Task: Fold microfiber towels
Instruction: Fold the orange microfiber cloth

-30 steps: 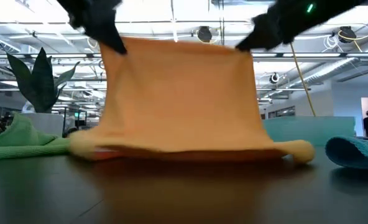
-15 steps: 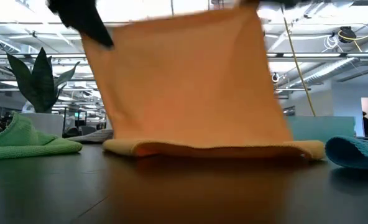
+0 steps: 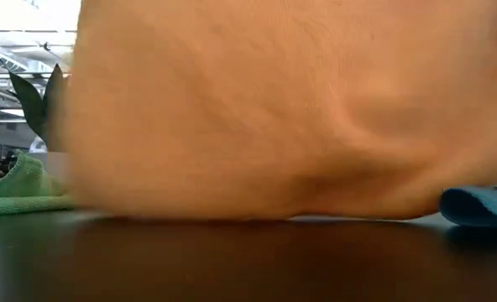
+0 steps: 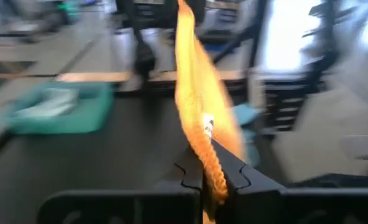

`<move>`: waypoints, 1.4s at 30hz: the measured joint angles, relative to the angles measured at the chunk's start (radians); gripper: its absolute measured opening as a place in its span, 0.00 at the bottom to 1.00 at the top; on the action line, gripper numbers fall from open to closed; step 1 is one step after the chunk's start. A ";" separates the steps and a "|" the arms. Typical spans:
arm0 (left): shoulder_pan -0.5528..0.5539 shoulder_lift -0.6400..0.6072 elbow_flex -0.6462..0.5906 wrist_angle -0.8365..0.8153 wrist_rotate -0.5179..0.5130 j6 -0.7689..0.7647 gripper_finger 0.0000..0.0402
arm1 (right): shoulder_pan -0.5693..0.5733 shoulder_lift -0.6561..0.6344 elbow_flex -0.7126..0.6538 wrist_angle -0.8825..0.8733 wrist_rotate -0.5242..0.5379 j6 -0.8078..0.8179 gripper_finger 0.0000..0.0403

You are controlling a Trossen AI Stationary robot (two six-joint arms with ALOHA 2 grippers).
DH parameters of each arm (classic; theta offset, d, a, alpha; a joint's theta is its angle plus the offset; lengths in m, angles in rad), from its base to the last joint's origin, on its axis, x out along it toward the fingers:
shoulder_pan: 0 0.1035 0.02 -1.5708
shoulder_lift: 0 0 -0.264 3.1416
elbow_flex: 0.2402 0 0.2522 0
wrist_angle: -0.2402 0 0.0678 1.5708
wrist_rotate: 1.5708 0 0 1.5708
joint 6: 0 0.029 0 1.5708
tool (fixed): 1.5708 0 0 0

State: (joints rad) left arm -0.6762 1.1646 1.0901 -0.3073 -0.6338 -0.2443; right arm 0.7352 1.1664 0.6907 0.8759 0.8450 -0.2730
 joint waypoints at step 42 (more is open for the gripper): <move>0.556 0.405 -0.435 0.232 0.037 0.213 0.03 | -0.545 0.172 -0.346 -0.241 -0.482 0.338 0.00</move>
State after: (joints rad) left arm -0.1200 1.5700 0.6553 -0.0751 -0.5966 -0.0315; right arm 0.1902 1.3388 0.3447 0.6350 0.3634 0.0652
